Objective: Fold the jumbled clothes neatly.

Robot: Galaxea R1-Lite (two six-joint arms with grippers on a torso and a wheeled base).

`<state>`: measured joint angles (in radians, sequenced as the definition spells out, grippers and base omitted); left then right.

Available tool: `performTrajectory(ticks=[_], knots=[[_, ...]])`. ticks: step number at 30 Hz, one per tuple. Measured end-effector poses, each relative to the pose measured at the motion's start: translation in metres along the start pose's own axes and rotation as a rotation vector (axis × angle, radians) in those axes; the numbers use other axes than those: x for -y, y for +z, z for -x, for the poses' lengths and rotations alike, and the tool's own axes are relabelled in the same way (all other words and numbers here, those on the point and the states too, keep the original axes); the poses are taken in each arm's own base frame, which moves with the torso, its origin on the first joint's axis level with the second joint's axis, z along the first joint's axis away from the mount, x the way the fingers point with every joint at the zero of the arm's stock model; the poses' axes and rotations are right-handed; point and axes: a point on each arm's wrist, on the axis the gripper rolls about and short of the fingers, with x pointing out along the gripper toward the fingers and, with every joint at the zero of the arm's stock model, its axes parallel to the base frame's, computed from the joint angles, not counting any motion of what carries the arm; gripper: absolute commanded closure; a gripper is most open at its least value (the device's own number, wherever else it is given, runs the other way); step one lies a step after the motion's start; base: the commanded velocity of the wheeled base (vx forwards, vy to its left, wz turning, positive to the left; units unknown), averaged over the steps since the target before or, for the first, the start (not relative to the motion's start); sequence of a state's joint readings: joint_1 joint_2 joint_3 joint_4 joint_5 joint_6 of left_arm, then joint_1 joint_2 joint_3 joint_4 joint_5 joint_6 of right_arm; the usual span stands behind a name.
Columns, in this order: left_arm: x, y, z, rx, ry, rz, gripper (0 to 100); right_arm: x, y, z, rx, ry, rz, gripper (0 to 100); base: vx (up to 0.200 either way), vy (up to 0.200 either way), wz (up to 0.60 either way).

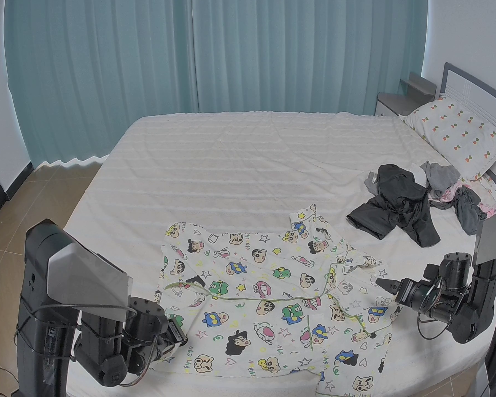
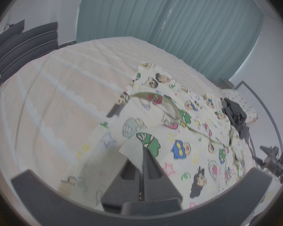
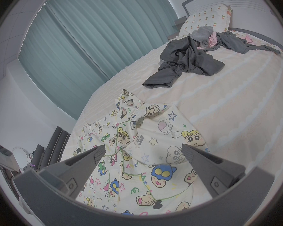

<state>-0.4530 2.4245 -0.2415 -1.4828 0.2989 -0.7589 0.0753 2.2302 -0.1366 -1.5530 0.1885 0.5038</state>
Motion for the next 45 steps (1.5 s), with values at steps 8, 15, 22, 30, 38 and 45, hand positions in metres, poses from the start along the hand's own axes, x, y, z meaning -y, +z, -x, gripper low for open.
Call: performTrajectory(ticks=[8,15,22,30,38,45], knots=[[-0.006,0.028,-0.011,0.112,-0.023,0.036,100,-0.003,-0.003,0.002,-0.011,0.006,0.013,0,0.000,0.000,0.00],[-0.015,0.038,-0.023,0.126,-0.020,0.046,100,-0.004,-0.004,0.002,-0.015,0.008,0.024,0,0.000,0.000,0.00],[-0.019,0.040,-0.031,0.135,-0.012,0.054,100,-0.004,-0.004,0.002,-0.016,0.008,0.026,0,0.000,0.000,0.00],[-0.023,0.043,-0.038,0.149,0.002,0.072,0,-0.004,-0.003,0.002,-0.015,0.008,0.024,0,0.000,0.000,0.00],[-0.034,0.049,-0.040,0.145,0.006,0.121,0,-0.007,0.004,0.002,0.022,0.024,0.019,0,0.000,0.000,0.00],[-0.037,0.062,-0.022,0.056,-0.138,0.239,0,-0.017,0.025,-0.009,0.092,0.065,0.033,0,0.000,0.000,0.00]])
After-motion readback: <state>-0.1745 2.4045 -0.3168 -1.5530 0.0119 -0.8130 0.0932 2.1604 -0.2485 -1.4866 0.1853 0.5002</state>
